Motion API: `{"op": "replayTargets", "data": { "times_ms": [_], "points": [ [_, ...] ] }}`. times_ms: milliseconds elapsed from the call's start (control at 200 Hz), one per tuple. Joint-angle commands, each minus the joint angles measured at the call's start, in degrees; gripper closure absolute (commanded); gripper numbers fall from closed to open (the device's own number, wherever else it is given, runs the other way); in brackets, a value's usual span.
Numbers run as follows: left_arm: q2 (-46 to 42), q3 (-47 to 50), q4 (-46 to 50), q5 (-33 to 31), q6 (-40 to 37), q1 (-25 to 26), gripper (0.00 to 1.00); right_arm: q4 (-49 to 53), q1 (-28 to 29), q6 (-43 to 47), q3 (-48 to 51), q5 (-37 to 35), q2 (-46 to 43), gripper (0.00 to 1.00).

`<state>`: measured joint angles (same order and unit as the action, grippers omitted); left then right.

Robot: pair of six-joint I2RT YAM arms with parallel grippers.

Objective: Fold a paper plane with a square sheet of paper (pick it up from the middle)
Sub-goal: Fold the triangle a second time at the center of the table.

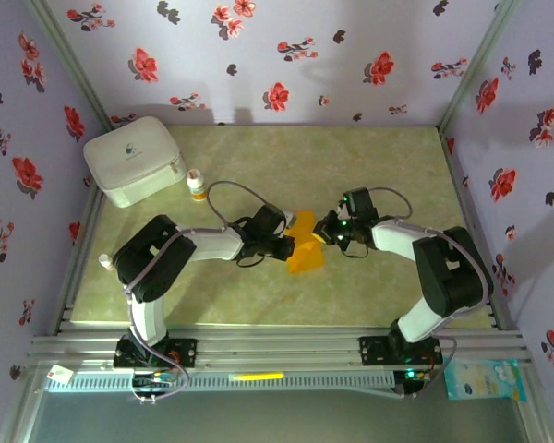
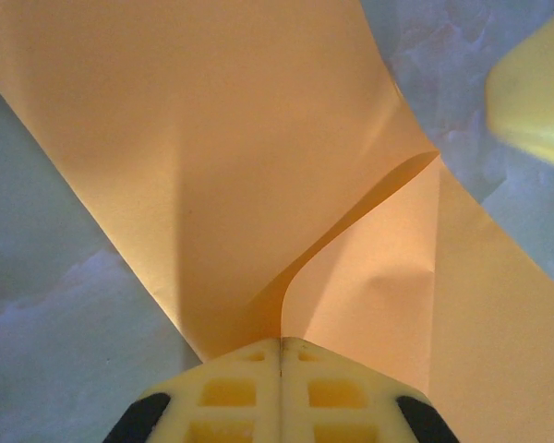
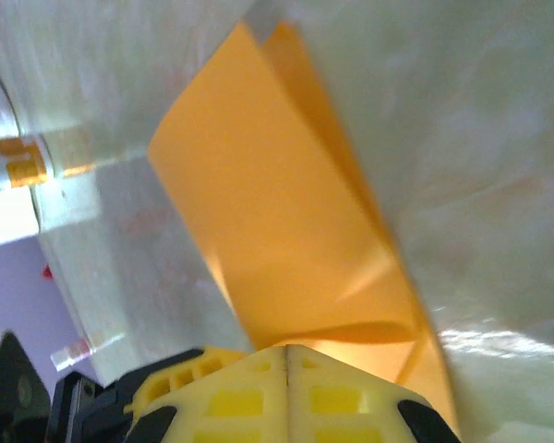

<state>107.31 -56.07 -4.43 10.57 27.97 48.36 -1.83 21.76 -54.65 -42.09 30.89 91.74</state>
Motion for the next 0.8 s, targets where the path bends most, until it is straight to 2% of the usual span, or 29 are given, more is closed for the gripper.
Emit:
{"op": "replayTargets", "data": {
  "times_ms": [0,250,535,640,730,795],
  "points": [
    [-0.25,1.6,3.9,-0.11,-0.19,-0.45,1.0,0.07,2.31,-0.24,-0.58,2.35,1.73,1.0],
    [-0.31,1.49,3.99,0.06,-0.3,-0.39,1.0,1.06,1.58,-0.42,2.43,-2.09,4.44,1.0],
    [-1.12,1.43,3.99,0.37,0.26,-0.37,1.0,0.06,0.44,-1.09,5.06,-2.63,5.29,1.0],
    [-2.64,0.24,5.54,0.33,1.25,-0.36,0.95,0.57,0.46,-0.68,4.83,-2.59,5.32,1.0],
    [-4.39,-0.76,6.96,-0.11,3.4,-0.37,0.82,1.45,0.38,-0.05,4.56,-2.72,5.22,1.0],
    [-5.7,-1.21,7.63,-0.23,5.32,-0.37,0.8,1.89,0.41,0.37,4.38,-2.86,5.23,1.0]
  ]
}}
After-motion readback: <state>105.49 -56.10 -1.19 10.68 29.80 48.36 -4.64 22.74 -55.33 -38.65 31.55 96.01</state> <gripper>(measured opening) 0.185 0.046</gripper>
